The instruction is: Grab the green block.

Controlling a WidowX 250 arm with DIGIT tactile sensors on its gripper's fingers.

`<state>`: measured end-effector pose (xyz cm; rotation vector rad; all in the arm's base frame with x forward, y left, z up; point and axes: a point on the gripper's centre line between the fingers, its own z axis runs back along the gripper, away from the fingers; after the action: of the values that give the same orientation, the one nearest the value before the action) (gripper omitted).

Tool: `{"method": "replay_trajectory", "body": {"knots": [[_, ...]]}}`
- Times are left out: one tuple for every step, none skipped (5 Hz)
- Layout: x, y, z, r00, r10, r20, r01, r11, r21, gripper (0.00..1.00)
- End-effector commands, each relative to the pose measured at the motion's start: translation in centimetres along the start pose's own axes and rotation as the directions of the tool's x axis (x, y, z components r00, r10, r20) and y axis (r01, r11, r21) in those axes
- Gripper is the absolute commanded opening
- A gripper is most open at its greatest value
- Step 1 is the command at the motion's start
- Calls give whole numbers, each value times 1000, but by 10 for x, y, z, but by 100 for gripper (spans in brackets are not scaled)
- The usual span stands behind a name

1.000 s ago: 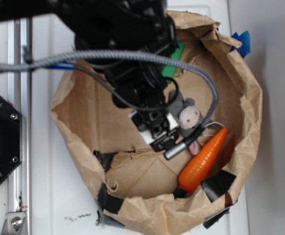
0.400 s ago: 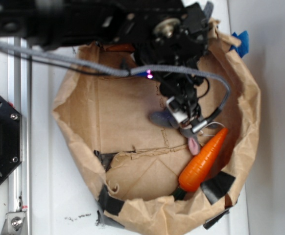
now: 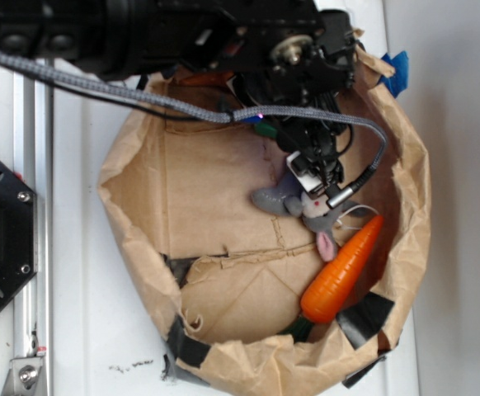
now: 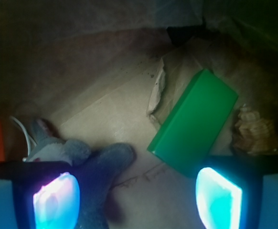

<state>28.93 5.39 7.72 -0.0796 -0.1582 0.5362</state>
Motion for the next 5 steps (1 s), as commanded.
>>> {"method": "replay_trajectory", "body": {"knots": [[4,18,31,975,169,143,-173,985,17,100],[8,22,25,966,208,156,-213,977,12,100],[13,27,16,960,232,157,-236,972,3,100],[16,31,7,961,234,149,-237,971,3,100],[18,30,-4,966,228,122,-230,973,3,100]]}}
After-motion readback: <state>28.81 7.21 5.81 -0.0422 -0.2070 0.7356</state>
